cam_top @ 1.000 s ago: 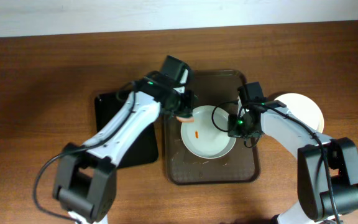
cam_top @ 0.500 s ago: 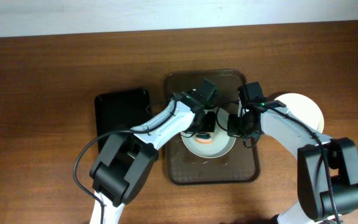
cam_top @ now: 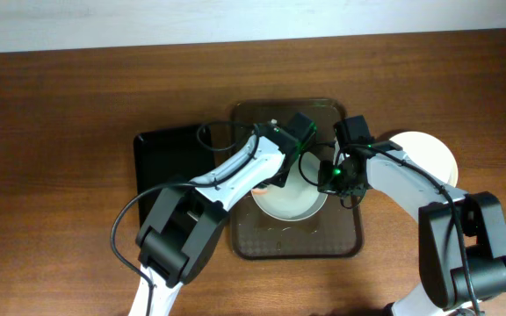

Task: Clean dirty plates on tray and stack at the side
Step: 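Wipe the bottom plate with the sponge in the left gripper, then drop the sponge on the black tray and stack the bottom plate on the pile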

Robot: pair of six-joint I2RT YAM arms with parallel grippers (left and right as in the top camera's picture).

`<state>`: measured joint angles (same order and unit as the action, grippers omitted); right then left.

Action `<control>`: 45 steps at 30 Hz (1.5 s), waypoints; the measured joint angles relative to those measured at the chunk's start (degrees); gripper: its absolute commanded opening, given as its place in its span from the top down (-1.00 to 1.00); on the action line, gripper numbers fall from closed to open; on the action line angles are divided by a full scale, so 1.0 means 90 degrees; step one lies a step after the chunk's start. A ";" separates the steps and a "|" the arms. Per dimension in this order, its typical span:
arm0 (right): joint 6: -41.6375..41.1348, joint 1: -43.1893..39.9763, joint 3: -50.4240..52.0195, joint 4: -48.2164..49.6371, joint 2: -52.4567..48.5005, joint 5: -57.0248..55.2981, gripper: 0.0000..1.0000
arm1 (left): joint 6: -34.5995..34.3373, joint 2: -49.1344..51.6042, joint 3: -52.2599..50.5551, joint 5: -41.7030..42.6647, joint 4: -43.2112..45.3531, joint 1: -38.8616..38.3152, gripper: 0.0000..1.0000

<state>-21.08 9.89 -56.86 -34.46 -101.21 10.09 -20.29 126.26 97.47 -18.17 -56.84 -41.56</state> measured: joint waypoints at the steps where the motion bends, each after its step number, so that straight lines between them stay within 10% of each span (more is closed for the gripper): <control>1: -0.0046 0.0000 -0.0002 -0.0012 0.0000 -0.0005 0.92 | 0.0005 0.0012 0.0180 -0.0092 -0.0214 0.0005 1.00; 10: 0.0522 -0.0022 -0.0041 -0.0172 0.0000 -0.0097 0.92 | -0.0073 -0.0704 0.2285 0.0440 -0.2732 0.2421 1.00; 23: 0.1591 -0.0015 -0.1353 -0.1736 0.0148 0.0034 0.92 | 0.0838 -0.0845 -0.0855 0.1814 -0.0240 0.4558 0.96; 26: 0.1549 0.0801 -0.2756 -0.2378 0.0372 -0.0027 0.92 | 0.0884 -0.0845 -0.0855 0.1919 -0.0204 0.4741 0.31; 28: 0.1270 0.1345 -0.3116 -0.2217 0.0384 -0.0146 0.92 | 0.0928 -0.0845 -0.0855 0.1936 -0.0146 0.4741 -0.99; 34: 0.0695 0.2657 -0.3206 -0.1035 0.0381 -0.0947 0.92 | 0.0969 -0.1234 -0.0850 0.2679 -0.0325 0.4935 -0.99; 39: 0.0682 0.3031 -0.3206 -0.0221 -0.0262 -0.1025 0.92 | 0.0967 -0.4090 -0.0580 0.1931 -0.0372 0.5748 -0.99; 45: 0.3274 0.4461 -0.3218 0.0697 -0.0874 -0.3126 0.92 | 0.0950 -0.4398 -0.0578 0.1382 -0.0670 0.6336 -0.99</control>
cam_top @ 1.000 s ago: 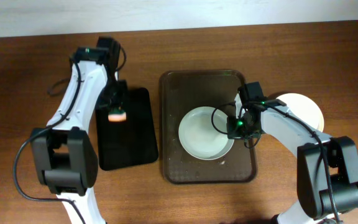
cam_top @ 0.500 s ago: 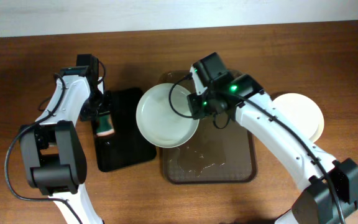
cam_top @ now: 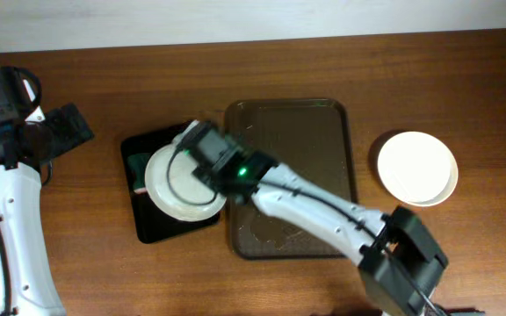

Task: Clean dirty plates on tray and stack at the side
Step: 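Drop the sponge on the black tray and stack the bottom plate on the pile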

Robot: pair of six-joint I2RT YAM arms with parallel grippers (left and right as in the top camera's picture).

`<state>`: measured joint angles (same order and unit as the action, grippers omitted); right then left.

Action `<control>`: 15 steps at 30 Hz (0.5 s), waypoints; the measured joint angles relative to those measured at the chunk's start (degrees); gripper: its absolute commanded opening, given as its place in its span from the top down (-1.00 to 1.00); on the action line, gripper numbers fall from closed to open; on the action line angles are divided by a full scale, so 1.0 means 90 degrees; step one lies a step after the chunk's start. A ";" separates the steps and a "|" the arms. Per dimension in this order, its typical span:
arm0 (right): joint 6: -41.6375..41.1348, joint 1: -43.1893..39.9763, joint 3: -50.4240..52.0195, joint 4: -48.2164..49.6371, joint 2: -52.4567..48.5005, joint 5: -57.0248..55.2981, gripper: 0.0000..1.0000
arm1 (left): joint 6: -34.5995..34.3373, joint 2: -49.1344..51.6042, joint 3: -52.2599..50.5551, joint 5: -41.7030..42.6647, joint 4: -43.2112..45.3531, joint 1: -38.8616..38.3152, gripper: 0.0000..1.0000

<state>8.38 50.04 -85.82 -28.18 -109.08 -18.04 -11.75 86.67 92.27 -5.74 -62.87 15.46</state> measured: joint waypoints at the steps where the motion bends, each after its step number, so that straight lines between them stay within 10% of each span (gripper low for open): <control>1: 0.0420 0.0350 0.0000 0.0090 0.0000 -0.0532 0.92 | 0.0000 0.0000 0.0000 -0.0017 -0.0068 0.0000 -0.99; 15: 0.1384 0.0784 -0.0049 0.0867 0.1010 -0.2404 0.92 | 0.0000 0.0000 0.0000 -0.0034 -0.0114 0.0000 -0.99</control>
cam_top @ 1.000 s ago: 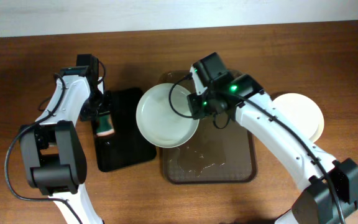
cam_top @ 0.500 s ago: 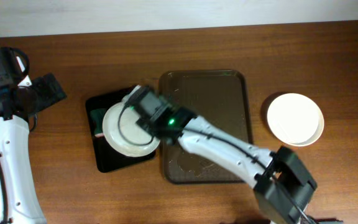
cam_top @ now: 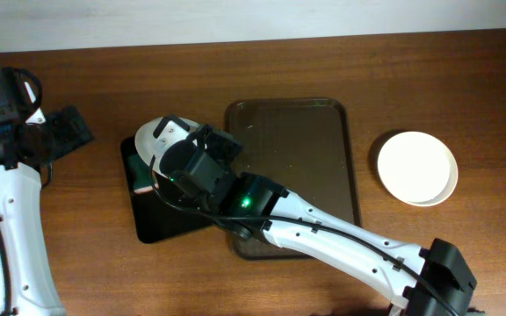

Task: Clean dirty plates on tray and stack at the side
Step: 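Drop the sponge on the black tray and stack the bottom plate on the pile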

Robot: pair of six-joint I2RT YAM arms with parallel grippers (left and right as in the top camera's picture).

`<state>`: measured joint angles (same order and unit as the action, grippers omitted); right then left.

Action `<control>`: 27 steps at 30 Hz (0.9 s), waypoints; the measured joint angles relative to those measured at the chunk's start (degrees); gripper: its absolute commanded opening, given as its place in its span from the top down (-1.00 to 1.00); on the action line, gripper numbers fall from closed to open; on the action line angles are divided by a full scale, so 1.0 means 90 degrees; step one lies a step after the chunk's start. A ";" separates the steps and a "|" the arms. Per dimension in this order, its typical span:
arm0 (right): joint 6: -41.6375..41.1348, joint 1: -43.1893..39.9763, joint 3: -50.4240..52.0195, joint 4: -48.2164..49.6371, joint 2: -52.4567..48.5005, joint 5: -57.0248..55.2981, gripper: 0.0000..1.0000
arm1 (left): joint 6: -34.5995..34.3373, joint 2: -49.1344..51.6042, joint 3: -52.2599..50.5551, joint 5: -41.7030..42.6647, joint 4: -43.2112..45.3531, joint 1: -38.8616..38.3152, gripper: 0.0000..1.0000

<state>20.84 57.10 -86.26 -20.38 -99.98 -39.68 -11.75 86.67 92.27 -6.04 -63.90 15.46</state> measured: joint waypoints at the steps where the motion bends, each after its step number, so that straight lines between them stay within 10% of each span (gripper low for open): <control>1: 0.0019 0.0000 0.0000 0.0019 0.0002 0.0000 0.92 | 0.0000 0.0000 0.0000 0.0000 0.0000 0.0000 -0.99; 21: -0.0991 0.0100 -0.0022 -0.0794 0.0299 -0.0119 0.92 | 0.0000 0.0000 0.0000 0.0000 -0.0007 0.0000 -0.99; 24: -0.2378 -0.0799 -0.0027 -0.1826 0.0741 0.0845 0.92 | 0.0000 0.0000 -0.0002 0.0000 -0.0017 0.0000 -0.99; 27: -0.3798 -0.4126 -0.0095 -0.3155 0.1792 0.3118 0.92 | 0.0000 0.0000 -0.0002 0.0002 -0.0022 0.0005 -0.99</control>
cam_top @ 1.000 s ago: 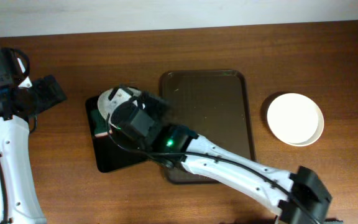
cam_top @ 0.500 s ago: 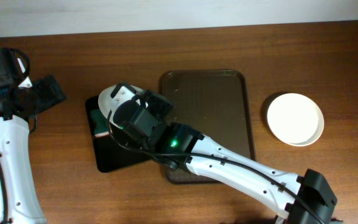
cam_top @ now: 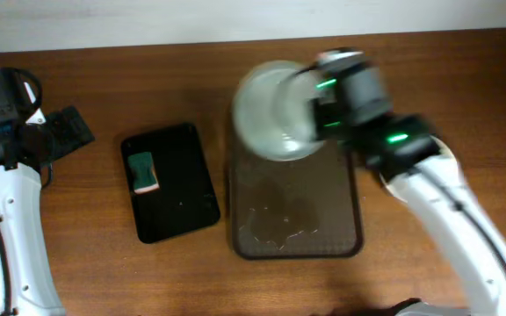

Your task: Clean dirty plates on tray and stack at the side

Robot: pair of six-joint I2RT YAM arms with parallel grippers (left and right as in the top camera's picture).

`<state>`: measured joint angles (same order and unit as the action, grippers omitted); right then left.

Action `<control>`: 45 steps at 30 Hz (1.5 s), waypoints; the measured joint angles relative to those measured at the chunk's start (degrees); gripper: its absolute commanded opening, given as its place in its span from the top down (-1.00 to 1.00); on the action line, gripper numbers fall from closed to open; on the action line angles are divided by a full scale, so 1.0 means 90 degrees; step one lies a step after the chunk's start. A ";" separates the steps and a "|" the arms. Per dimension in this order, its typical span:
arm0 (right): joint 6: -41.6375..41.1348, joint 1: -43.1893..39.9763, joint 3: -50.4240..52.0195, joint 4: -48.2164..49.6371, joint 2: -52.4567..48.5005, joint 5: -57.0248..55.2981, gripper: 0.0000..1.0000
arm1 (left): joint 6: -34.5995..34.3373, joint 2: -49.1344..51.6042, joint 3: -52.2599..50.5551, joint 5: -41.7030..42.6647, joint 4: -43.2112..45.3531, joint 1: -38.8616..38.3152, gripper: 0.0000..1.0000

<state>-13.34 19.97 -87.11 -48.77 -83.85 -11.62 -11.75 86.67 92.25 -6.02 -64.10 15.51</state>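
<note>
A white plate, blurred by motion, hangs above the far end of the brown tray. My right gripper is shut on the plate's right rim. Wet streaks show on the brown tray's near part. A green sponge lies in the black tray to the left. My left gripper sits at the far left of the table, away from both trays; its jaws are too dark to read. The stack of clean plates at the right is covered by my right arm.
The wooden table runs wide around both trays. My left arm's white link fills the left edge. The right arm crosses the table's right side from the near edge up to the brown tray.
My right gripper held the plate tilted over the black tray at the left; now it holds it over the far end of the brown tray. The left arm has not moved.
Both grippers were at a plate on the brown tray. Then the left arm was back at the far left, the sponge lay in the black tray, and my right gripper held the plate over that tray, then tilted. Now the plate is above the brown tray.
</note>
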 measured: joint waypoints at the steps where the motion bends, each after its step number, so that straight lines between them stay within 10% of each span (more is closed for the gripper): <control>1: -0.0141 -0.1103 -0.0022 -0.0396 0.0019 0.0721 0.92 | 0.0000 0.0000 0.0000 -0.0007 0.0005 0.0012 -0.99; 7: -0.0357 -0.6241 0.0746 -0.1047 -0.0729 0.2424 0.92 | 0.0000 0.0000 0.0000 -0.0005 0.0002 0.0007 -1.00; 10: -0.0364 -0.6662 0.1950 -0.0204 -0.0959 0.2475 0.92 | 0.0000 0.0000 0.0000 -0.0005 0.0007 0.0012 -0.99; 11: -0.0372 -0.6666 0.2467 0.0029 -0.1015 0.2477 0.90 | 0.0000 0.0000 0.0000 -0.0005 0.0010 0.0012 -0.99; 13: -0.0379 -0.6584 0.2841 0.0430 -0.1025 0.2550 0.06 | 0.0000 0.0000 0.0000 -0.0005 0.0005 0.0012 -0.99; 19: 0.0172 -0.6312 0.2336 -0.0236 0.0384 0.4197 -0.29 | 0.0000 0.0000 0.0000 -0.0007 0.0007 0.0012 -0.99; 21: 0.0821 -0.5338 0.2222 -0.0731 0.1787 0.4925 -0.97 | 0.0000 -0.0002 0.0000 -0.0007 0.0012 0.0007 -0.99; 25: 0.1457 -0.2929 0.2178 -0.0578 0.3468 0.5394 -0.97 | 0.0000 0.0000 0.0000 -0.0005 0.0005 0.0012 -0.99; 31: 0.2618 -0.2497 0.2497 -0.0262 0.4566 0.3568 -0.97 | 0.0000 0.0000 0.0000 -0.0007 0.0007 0.0012 -0.99; 38: 0.3315 -0.2487 0.7703 0.2237 0.8935 0.2832 -0.97 | 0.0000 -0.0034 -0.0005 -0.0010 0.0007 0.0012 -0.99; 45: 0.3169 -0.2436 0.9585 0.5078 0.9241 0.2795 -0.97 | 0.0000 -0.0036 -0.0010 -0.0005 0.0005 0.0012 -0.99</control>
<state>15.18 -1.96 -0.84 -3.07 -0.69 13.54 -11.75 86.35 92.16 -6.07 -64.05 15.62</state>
